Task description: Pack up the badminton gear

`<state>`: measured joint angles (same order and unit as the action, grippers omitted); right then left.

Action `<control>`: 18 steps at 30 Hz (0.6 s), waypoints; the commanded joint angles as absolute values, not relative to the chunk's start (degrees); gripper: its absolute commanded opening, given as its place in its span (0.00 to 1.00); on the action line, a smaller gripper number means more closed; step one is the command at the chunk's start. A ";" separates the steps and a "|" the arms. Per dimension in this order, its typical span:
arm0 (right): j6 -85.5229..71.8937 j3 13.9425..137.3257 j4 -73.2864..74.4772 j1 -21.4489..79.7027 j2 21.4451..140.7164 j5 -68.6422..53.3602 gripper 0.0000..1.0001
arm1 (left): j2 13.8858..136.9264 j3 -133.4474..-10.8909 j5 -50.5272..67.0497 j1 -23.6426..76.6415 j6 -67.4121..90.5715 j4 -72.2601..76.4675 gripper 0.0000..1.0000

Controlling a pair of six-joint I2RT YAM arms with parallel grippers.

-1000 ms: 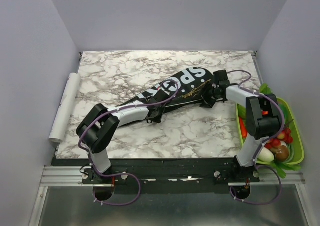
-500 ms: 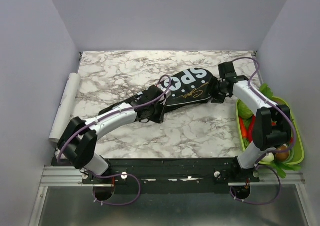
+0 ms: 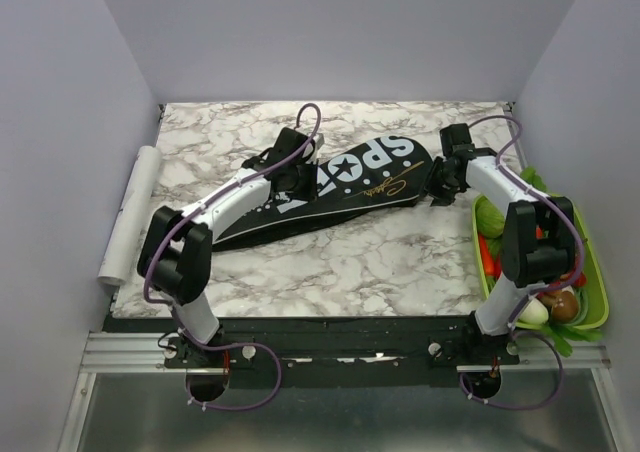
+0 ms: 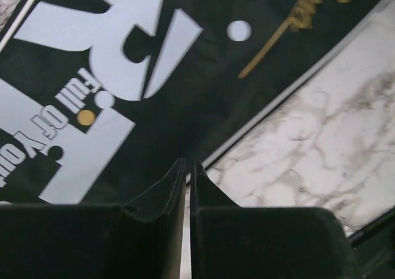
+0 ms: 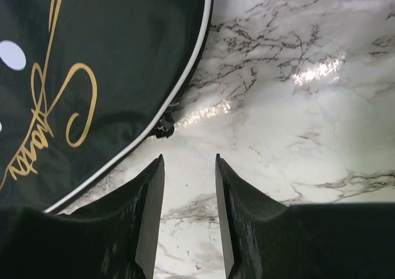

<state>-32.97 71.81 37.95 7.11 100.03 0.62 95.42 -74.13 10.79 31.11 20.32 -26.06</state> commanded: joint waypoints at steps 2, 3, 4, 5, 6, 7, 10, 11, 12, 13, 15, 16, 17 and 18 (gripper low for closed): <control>-34.10 76.36 37.00 6.15 103.71 2.20 0.42 | 102.91 -74.18 11.52 26.90 20.04 -25.84 0.11; -34.19 76.72 37.09 6.24 104.23 2.11 0.41 | 103.79 -74.01 11.25 26.72 19.87 -25.84 0.07; -34.45 76.99 36.92 6.15 104.50 1.94 0.41 | 105.19 -73.66 10.90 26.72 19.69 -25.93 0.05; -34.63 77.25 36.65 6.15 105.11 1.93 0.41 | 105.81 -73.30 10.38 26.72 19.69 -25.84 0.04; -34.63 77.60 36.48 6.15 105.47 1.59 0.41 | 106.26 -72.87 10.37 26.72 19.77 -25.58 0.03; -34.72 77.87 36.13 6.24 105.73 1.15 0.40 | 106.96 -72.17 10.37 26.72 19.86 -25.40 0.03; -34.98 78.22 35.77 6.24 107.14 0.35 0.38 | 107.75 -70.67 10.90 26.72 20.30 -24.35 0.03; -35.07 78.22 35.60 6.15 107.40 0.35 0.38 | 107.84 -70.49 11.07 26.72 20.56 -24.00 0.03; -35.16 78.14 35.51 6.24 108.01 0.35 0.38 | 107.93 -70.31 11.07 26.72 20.57 -23.91 0.03; -35.07 78.13 35.42 6.15 108.28 0.35 0.37 | 108.02 -70.23 11.07 26.72 20.57 -23.91 0.03; -34.98 77.87 35.42 6.24 108.72 0.26 0.36 | 108.11 -70.22 10.99 26.72 20.39 -23.82 0.02; -34.98 77.52 35.16 6.24 108.81 0.26 0.36 | 108.19 -70.31 10.90 26.72 20.39 -23.99 0.02; -34.98 77.35 34.98 6.15 108.90 0.35 0.36 | 108.28 -70.40 10.81 26.72 20.30 -24.08 0.03; -34.98 77.26 34.81 6.24 108.98 0.26 0.35 | 108.37 -70.49 10.81 26.72 20.22 -24.17 0.02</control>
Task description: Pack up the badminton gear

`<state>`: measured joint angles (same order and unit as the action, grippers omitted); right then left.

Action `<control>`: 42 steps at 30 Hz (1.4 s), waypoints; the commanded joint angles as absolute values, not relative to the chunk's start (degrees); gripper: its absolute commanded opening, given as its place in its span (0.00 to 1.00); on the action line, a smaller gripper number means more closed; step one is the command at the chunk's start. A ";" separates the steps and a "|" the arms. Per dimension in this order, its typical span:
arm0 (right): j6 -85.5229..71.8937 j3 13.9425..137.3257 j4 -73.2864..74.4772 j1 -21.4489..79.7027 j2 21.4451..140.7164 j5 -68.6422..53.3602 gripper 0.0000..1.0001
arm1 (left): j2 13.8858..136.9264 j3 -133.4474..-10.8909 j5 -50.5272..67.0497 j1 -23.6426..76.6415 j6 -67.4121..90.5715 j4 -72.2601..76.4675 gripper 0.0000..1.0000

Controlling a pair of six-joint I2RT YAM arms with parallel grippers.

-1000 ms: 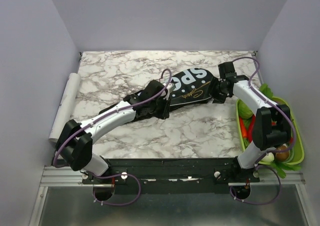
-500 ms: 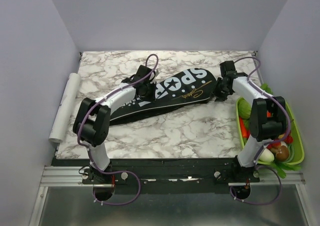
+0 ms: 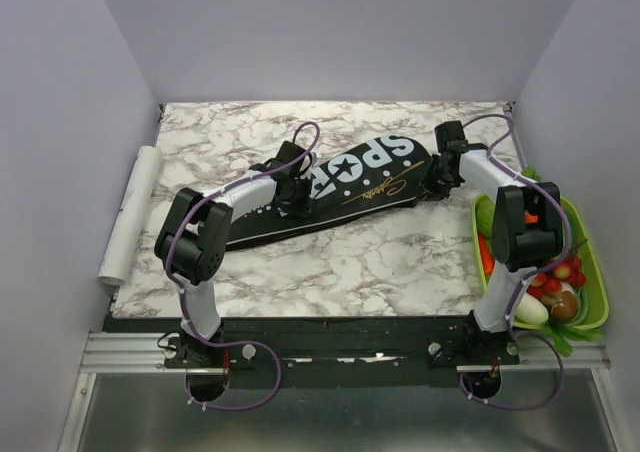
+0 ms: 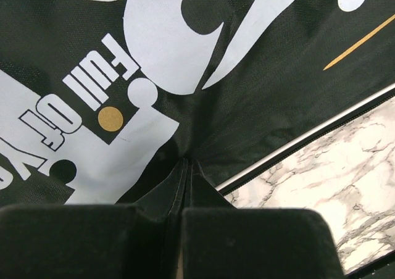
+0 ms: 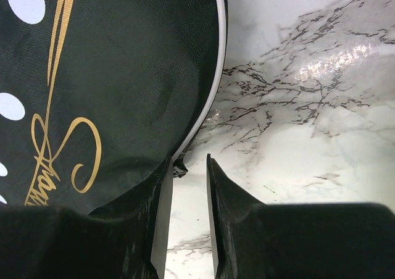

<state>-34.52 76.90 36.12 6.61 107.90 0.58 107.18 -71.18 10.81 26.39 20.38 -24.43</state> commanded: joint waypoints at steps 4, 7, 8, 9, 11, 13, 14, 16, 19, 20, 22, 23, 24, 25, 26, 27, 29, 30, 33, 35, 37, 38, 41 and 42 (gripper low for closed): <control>-35.16 77.43 34.45 6.15 109.51 0.35 0.32 | 108.90 -71.02 10.90 26.72 20.13 -24.17 0.02; -35.16 77.78 34.37 6.15 109.78 0.35 0.27 | 109.16 -71.19 10.99 26.72 20.13 -24.35 0.02; -35.24 77.78 34.37 6.15 110.04 0.35 0.24 | 109.16 -71.19 10.99 26.72 20.13 -24.35 0.02; -35.24 77.70 34.37 6.24 110.04 0.26 0.22 | 109.25 -71.19 10.99 26.72 20.13 -24.35 0.02; -35.42 77.43 34.10 6.24 110.04 0.26 0.18 | 109.16 -71.10 10.99 26.72 20.04 -24.26 0.02; -35.68 76.91 33.84 6.15 110.04 0.35 0.14 | 109.16 -71.02 10.99 26.72 20.13 -24.34 0.02; -35.77 76.82 33.66 6.24 110.04 -1.21 0.13 | 109.16 -71.10 10.99 26.72 20.13 -24.26 0.02; -36.03 76.38 33.49 6.24 109.95 -1.49 0.09 | 109.16 -71.19 11.07 26.72 20.13 -24.26 0.02; -36.12 76.03 33.31 6.24 109.25 -2.20 0.01 | 109.25 -71.10 11.16 26.72 20.21 -24.17 0.02; -36.12 75.85 33.22 6.24 108.99 -2.55 0.01 | 109.25 -71.10 11.25 26.72 20.21 -24.08 0.02; -36.21 75.50 32.96 6.24 108.11 -3.16 0.01 | 109.16 -70.93 11.34 26.72 20.39 -24.00 0.02; -36.30 75.06 32.78 6.33 107.76 -4.03 0.01 | 109.16 -70.84 11.25 26.72 20.48 -23.82 0.02; -36.30 74.88 32.61 6.59 107.32 -4.48 0.01 | 109.25 -70.75 11.25 26.72 20.48 -23.73 0.02; -36.12 74.71 32.00 6.77 106.88 -5.00 0.01 | 109.16 -70.58 11.25 26.72 20.65 -23.64 0.02; -36.12 74.62 31.91 7.12 106.27 -5.62 0.01 | 109.07 -70.49 11.25 26.72 20.65 -23.47 0.02; -36.21 74.97 31.99 7.90 106.09 -5.71 0.01 | 108.99 -70.49 11.25 26.72 20.74 -23.38 0.02; -36.47 75.41 32.25 8.87 105.82 -6.24 0.00 | 108.98 -70.14 11.34 26.72 20.92 -23.03 0.02; -36.65 75.93 32.43 10.01 105.73 -6.33 0.01 | 108.90 -70.05 11.34 26.72 20.92 -22.94 0.01; -37.26 76.72 32.69 12.73 106.08 -6.68 0.01 | 108.55 -69.26 11.60 26.72 21.44 -22.33 0.01; -37.79 77.69 32.96 14.23 106.43 -6.42 0.01 | 108.37 -68.64 11.69 26.72 21.62 -21.80 0.01; -38.58 78.74 33.31 16.34 107.13 -6.42 0.01 | 108.02 -68.03 11.95 26.81 21.71 -21.53 0.01; -38.76 78.92 33.31 16.96 107.40 -6.76 0.01 | 107.84 -67.85 11.95 26.81 21.80 -21.45 0.01; -39.64 79.98 33.40 19.59 108.19 -7.38 0.01 | 107.40 -67.24 12.04 26.81 21.88 -21.01 0.01; -39.90 80.24 33.57 20.99 108.37 -7.56 0.01 | 107.32 -66.98 12.04 26.81 21.88 -21.01 0.01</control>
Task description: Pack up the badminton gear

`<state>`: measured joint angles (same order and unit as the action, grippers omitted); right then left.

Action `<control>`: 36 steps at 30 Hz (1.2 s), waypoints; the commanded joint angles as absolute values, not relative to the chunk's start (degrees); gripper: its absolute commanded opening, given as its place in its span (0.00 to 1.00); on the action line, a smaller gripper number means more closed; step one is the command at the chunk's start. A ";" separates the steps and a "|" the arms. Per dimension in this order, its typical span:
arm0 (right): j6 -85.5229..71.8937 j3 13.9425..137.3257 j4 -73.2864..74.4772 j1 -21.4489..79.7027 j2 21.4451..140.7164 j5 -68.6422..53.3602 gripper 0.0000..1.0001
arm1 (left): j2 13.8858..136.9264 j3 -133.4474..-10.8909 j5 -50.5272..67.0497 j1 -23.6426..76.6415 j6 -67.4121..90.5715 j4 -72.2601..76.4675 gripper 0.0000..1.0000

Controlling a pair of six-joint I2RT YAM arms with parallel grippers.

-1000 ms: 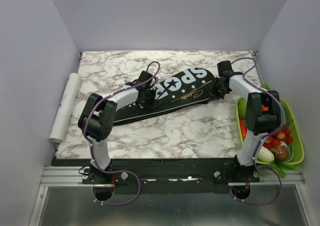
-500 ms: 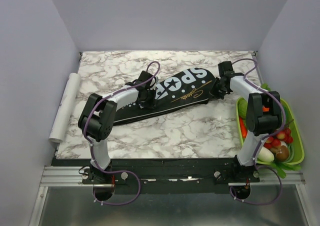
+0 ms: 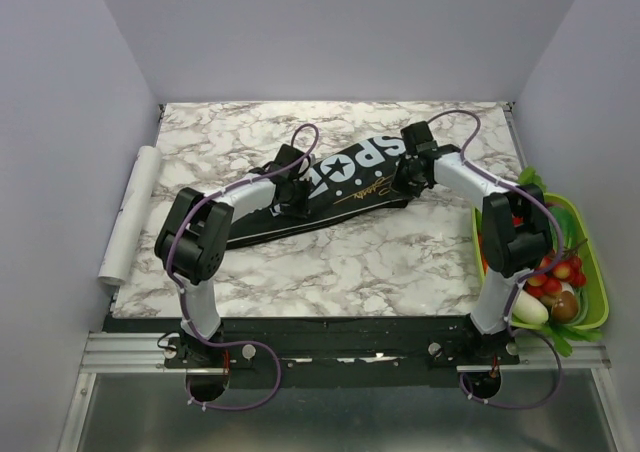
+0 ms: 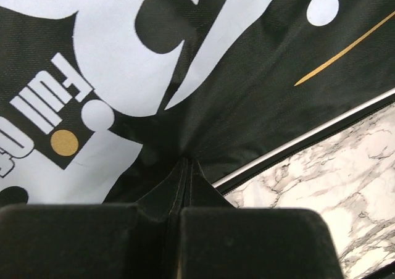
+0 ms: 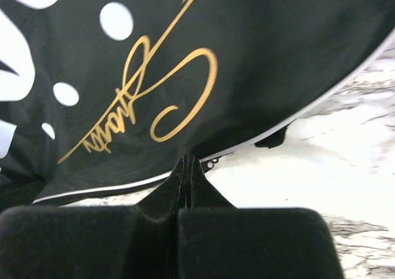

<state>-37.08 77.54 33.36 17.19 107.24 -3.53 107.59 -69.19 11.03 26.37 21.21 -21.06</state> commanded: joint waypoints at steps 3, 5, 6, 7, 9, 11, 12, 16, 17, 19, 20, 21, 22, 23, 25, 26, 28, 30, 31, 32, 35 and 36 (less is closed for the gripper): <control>-40.87 81.38 33.57 23.63 109.33 -8.26 0.00 | 107.14 -66.62 12.22 26.81 21.88 -20.57 0.01; -41.66 82.09 33.49 24.87 110.38 -9.05 0.01 | 107.05 -66.18 12.39 26.81 21.80 -20.30 0.01; -42.01 82.70 33.49 26.00 110.91 -9.49 0.01 | 106.96 -66.18 12.48 26.81 21.80 -20.22 0.01; -42.62 82.97 33.23 26.54 111.27 -9.93 0.01 | 106.79 -66.09 12.39 26.81 21.80 -20.21 0.01; -43.33 83.84 32.96 28.20 112.67 -11.60 0.00 | 106.79 -66.01 12.66 26.81 21.80 -19.78 0.01; -44.12 84.20 32.70 29.18 113.38 -12.21 0.00 | 106.61 -66.01 12.74 26.81 21.80 -19.78 0.00; -44.38 84.20 32.78 29.70 113.64 -12.22 0.01 | 106.52 -66.18 12.83 26.81 21.88 -19.78 0.00; -44.48 82.45 33.74 29.71 111.63 -9.50 0.01 | 106.09 -66.18 12.75 26.81 21.62 -19.78 0.00; -44.12 82.18 34.27 29.71 111.10 -7.67 0.04 | 106.00 -65.83 12.74 26.81 21.62 -19.69 0.00; -42.90 81.39 35.41 29.18 109.09 -6.07 0.17 | 105.65 -65.48 12.66 26.81 21.53 -19.78 0.00; -42.46 80.69 35.77 28.74 108.38 -4.76 0.30 | 105.56 -65.30 12.66 26.81 21.45 -19.69 0.00; -41.93 80.16 36.21 27.61 107.76 -4.05 0.33 | 105.47 -65.22 12.74 26.81 21.36 -19.69 0.00; -40.44 79.90 37.26 27.08 107.14 -3.26 0.36 | 105.47 -65.13 12.66 26.81 21.36 -19.69 0.00; -39.56 79.54 37.79 26.46 105.92 -1.34 0.40 | 105.38 -65.04 12.66 26.81 21.44 -19.77 0.00; -36.41 78.93 40.15 24.97 104.95 1.48 0.42 | 104.94 -65.04 12.66 26.81 21.44 -19.77 0.00; -35.26 78.66 40.60 24.61 104.16 4.19 0.43 | 104.85 -64.95 12.66 26.81 21.45 -19.78 0.00; -32.97 77.79 41.57 23.73 103.62 6.14 0.44 | 104.59 -65.04 12.48 26.81 21.36 -19.95 0.00; -28.84 77.78 42.36 23.55 104.06 8.60 0.44 | 104.59 -65.13 12.39 26.81 21.27 -20.21 0.00; -26.57 77.87 43.32 23.55 104.32 9.40 0.44 | 104.42 -65.30 12.39 26.81 21.36 -20.21 0.00; -25.41 77.78 43.59 23.55 104.67 10.10 0.44 | 104.41 -65.22 12.39 26.81 21.36 -20.30 0.00; -21.63 76.91 43.51 23.55 105.21 11.51 0.44 | 104.33 -64.95 12.22 26.81 21.45 -20.30 0.00; -20.75 76.73 43.24 23.55 105.29 11.69 0.44 | 104.33 -64.86 12.13 26.81 21.45 -20.30 0.00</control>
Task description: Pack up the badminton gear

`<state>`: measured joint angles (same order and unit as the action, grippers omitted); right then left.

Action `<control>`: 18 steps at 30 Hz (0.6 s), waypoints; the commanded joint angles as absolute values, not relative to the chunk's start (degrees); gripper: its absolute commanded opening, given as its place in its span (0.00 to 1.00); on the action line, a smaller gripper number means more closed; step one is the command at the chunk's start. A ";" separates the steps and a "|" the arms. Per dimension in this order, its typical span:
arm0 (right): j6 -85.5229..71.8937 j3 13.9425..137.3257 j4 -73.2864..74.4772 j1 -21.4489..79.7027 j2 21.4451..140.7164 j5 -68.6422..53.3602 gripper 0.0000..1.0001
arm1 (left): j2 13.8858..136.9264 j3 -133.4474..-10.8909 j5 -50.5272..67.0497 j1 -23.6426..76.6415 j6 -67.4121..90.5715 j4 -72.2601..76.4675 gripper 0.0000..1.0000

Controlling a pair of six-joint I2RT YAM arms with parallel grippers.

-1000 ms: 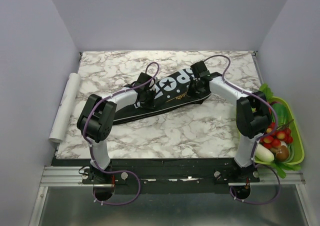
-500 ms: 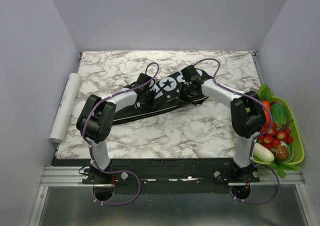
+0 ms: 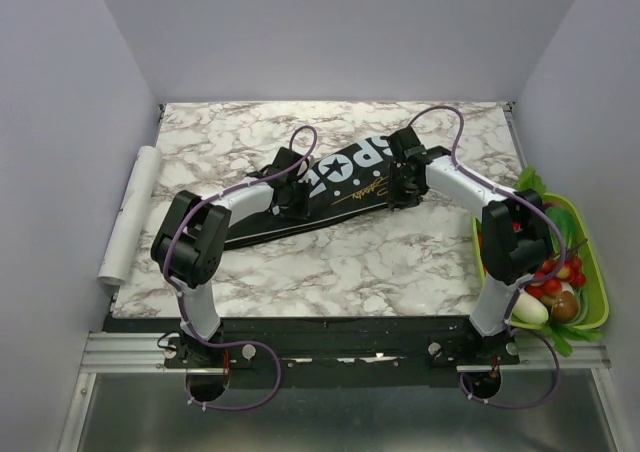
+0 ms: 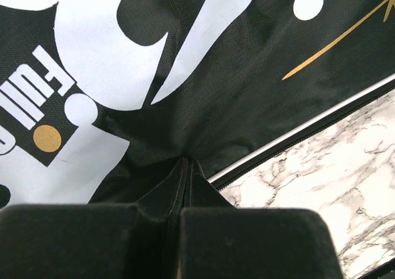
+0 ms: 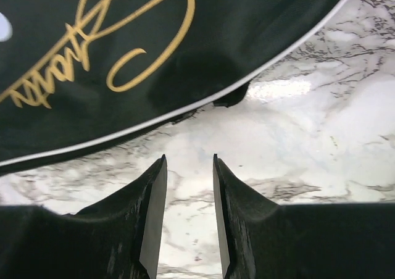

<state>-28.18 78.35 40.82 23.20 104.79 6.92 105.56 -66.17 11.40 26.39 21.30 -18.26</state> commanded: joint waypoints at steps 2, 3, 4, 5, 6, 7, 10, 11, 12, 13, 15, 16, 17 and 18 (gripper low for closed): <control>-19.08 76.73 42.98 23.55 105.99 11.60 0.43 | 104.41 -64.51 12.04 26.81 21.62 -20.04 0.00; -18.55 76.82 42.89 23.55 106.34 11.25 0.43 | 104.33 -64.42 12.04 26.81 21.71 -20.13 0.00; -18.20 76.90 42.72 23.55 107.13 11.08 0.43 | 104.33 -64.34 12.04 26.81 21.97 -20.13 0.00; -17.76 77.17 42.71 23.55 107.57 10.99 0.43 | 104.24 -64.34 12.04 26.81 22.06 -20.04 0.00; -17.49 77.34 42.63 23.55 108.01 10.64 0.43 | 104.24 -64.34 12.04 26.81 22.15 -20.04 0.01; -17.32 77.43 42.45 23.64 108.45 10.55 0.43 | 104.24 -64.42 11.95 26.81 22.24 -20.13 0.00; -17.23 77.96 41.66 23.56 110.39 10.46 0.43 | 104.24 -64.69 11.60 26.81 22.24 -20.48 0.00; -17.31 78.13 41.49 23.64 110.83 10.55 0.43 | 104.15 -64.77 11.43 26.81 22.15 -20.74 0.00; -17.40 78.48 41.31 23.64 111.53 10.55 0.43 | 104.24 -64.78 11.34 26.81 22.06 -20.83 0.00; -17.58 78.75 40.87 23.64 111.79 10.46 0.43 | 104.24 -64.95 11.25 26.81 22.15 -21.00 0.00; -17.49 79.45 40.69 23.64 112.76 10.29 0.43 | 104.24 -65.04 10.99 26.81 22.15 -21.09 0.00; -17.49 80.24 40.61 23.64 113.02 10.02 0.43 | 104.24 -65.13 10.99 26.81 22.15 -21.18 0.00; -17.40 80.59 40.61 23.64 113.38 9.85 0.43 | 104.15 -65.13 10.90 26.81 22.24 -21.27 0.00; -17.40 81.03 40.61 23.64 113.55 9.50 0.43 | 104.15 -65.13 10.81 26.81 22.24 -21.36 0.00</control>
<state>-18.31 78.08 41.78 23.31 111.87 9.19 105.21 -65.63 11.38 26.39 21.96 -18.41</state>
